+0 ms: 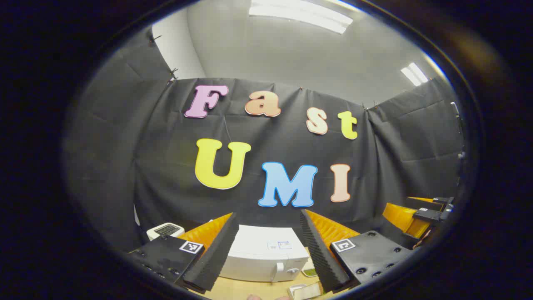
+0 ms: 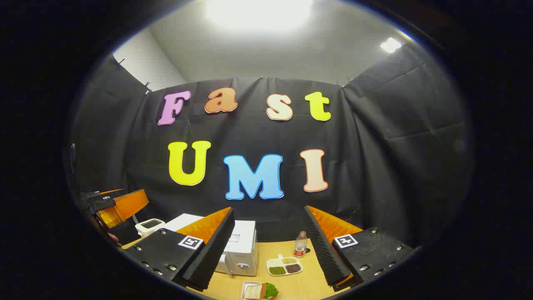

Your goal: Open the microwave oven with the left hand, put the food in, and close the microwave oven.

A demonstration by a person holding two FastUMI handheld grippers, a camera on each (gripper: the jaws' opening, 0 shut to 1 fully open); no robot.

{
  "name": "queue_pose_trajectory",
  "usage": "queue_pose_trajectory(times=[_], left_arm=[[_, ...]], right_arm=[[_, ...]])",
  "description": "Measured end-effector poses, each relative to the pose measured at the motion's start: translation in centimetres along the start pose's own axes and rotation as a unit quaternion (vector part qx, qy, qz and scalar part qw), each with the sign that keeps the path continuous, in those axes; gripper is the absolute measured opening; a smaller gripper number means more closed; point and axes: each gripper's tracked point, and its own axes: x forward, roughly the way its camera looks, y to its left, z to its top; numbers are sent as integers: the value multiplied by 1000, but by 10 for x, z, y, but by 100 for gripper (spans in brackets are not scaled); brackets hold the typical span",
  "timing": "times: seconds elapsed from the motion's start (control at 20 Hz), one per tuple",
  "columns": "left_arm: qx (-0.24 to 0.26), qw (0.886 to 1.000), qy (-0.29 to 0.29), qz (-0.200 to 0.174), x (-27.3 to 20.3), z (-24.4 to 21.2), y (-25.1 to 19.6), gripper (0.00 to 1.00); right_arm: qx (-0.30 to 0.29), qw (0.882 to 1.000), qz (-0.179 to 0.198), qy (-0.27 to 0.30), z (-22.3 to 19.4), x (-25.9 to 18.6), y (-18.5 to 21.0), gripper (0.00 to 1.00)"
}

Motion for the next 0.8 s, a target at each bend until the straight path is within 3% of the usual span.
queue_pose_trajectory(times=[0.8], left_arm=[[0,1000,11,3,33,-25,-19,97]], right_arm=[[-3,1000,25,16,-16,34,-12,98]])
